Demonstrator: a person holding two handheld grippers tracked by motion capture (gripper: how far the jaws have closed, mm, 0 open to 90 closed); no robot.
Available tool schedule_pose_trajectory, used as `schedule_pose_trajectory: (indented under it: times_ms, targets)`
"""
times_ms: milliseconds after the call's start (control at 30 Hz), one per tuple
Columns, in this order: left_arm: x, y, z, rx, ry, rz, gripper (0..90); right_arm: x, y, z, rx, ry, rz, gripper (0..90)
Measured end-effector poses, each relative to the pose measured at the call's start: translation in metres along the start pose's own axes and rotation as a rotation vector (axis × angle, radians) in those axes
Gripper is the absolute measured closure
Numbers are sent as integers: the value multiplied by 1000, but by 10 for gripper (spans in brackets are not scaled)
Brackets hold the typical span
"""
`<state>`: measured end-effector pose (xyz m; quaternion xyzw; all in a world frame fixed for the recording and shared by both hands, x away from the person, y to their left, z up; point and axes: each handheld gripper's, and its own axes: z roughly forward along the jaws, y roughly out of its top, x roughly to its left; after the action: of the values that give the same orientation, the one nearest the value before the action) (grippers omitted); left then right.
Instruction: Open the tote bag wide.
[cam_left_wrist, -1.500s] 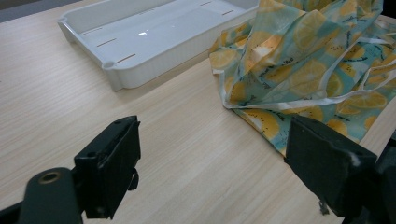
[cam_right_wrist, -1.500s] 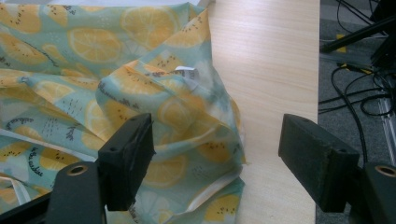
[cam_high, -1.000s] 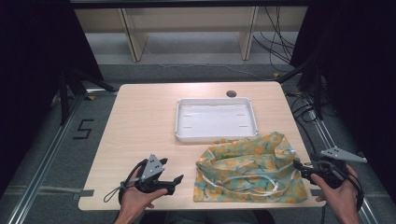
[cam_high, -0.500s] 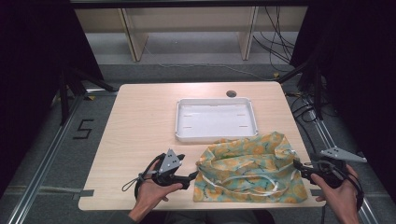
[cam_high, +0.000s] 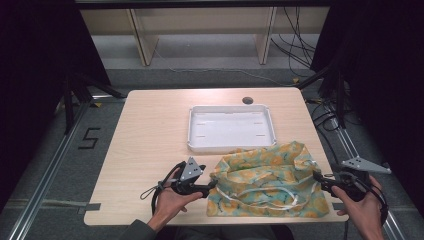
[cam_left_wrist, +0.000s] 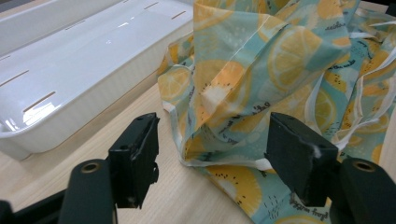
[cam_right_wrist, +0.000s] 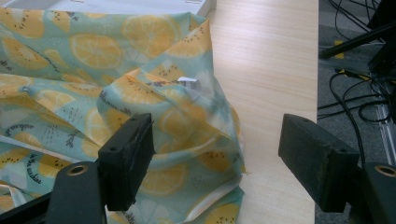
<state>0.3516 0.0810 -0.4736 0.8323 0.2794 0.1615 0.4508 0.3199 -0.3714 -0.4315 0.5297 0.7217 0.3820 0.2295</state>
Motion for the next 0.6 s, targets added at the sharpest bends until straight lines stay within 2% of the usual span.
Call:
schedule_pose_trajectory:
  times_ms: [67,100,200,233,267,300,333,367,400,433,467,500,533,567,600]
  targets:
    - [-2,1,8,5,-11,-8,382,-1,0,1,2,7,-11,273]
    - [-1,1,10,9,-11,15,393,-1,0,0,2,6,-11,273]
    - [-1,2,16,19,-15,21,426,-2,0,0,-3,-4,-12,273]
    - [1,3,18,21,-26,44,447,-2,0,1,-6,-11,-17,273]
    - [-1,2,21,3,-22,21,464,-2,0,1,-3,-7,-13,273]
    - [-1,2,22,24,-41,25,488,-2,0,1,-3,-4,-13,273]
    - [-2,2,24,4,-36,36,527,-2,0,1,-2,-2,-11,273]
    - [-2,2,25,9,-42,34,560,-3,0,1,-6,-15,-24,273]
    - [-2,3,25,8,-30,68,607,-3,0,1,-7,-13,-23,273]
    - [-3,2,26,5,-36,57,665,-3,0,1,-7,-13,-24,273]
    - [-3,3,26,3,-28,79,719,-3,0,1,-7,-12,-25,273]
    - [-5,2,27,-26,-50,43,772,-3,0,0,-7,-3,-20,273]
    - [-4,2,26,-31,-62,67,827,-3,0,0,-5,0,-16,273]
    - [-5,2,26,-31,-53,76,859,-3,0,0,-5,0,-16,273]
    - [-4,3,25,-31,-45,113,877,-3,0,0,-6,-1,-16,273]
